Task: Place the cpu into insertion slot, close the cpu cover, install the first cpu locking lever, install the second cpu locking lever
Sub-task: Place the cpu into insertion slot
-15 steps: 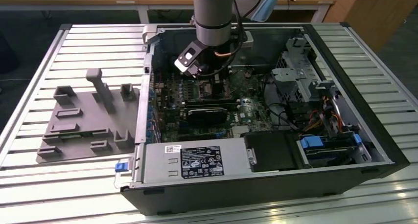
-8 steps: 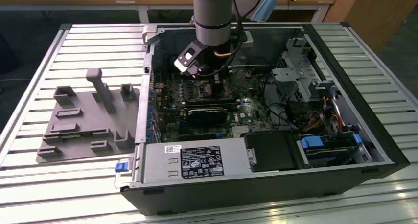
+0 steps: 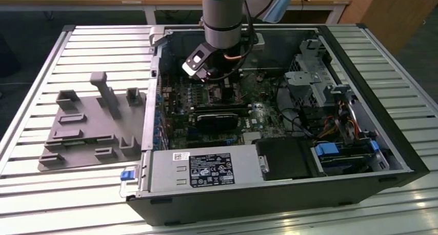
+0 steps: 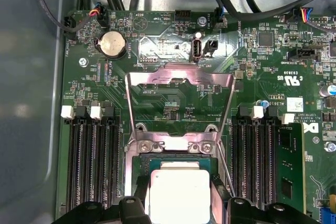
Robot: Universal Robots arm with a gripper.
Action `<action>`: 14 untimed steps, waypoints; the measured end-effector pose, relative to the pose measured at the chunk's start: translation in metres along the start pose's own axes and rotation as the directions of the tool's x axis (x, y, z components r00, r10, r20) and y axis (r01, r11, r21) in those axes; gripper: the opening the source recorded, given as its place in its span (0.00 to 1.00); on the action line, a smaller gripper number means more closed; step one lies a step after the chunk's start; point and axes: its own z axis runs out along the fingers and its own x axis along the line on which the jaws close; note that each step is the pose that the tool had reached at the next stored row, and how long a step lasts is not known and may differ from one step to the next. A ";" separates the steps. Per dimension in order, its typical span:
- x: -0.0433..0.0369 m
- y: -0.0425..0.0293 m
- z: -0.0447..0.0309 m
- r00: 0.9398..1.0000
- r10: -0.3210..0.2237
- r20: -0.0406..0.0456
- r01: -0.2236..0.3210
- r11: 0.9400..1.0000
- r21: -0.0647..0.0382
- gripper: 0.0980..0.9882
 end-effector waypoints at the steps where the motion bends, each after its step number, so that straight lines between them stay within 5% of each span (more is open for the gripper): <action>1: 0.0000 0.0000 0.0001 1.000 0.000 0.000 0.000 1.000 0.000 0.49; 14: 0.0000 0.0000 0.0004 1.000 0.000 0.000 0.000 1.000 0.000 0.49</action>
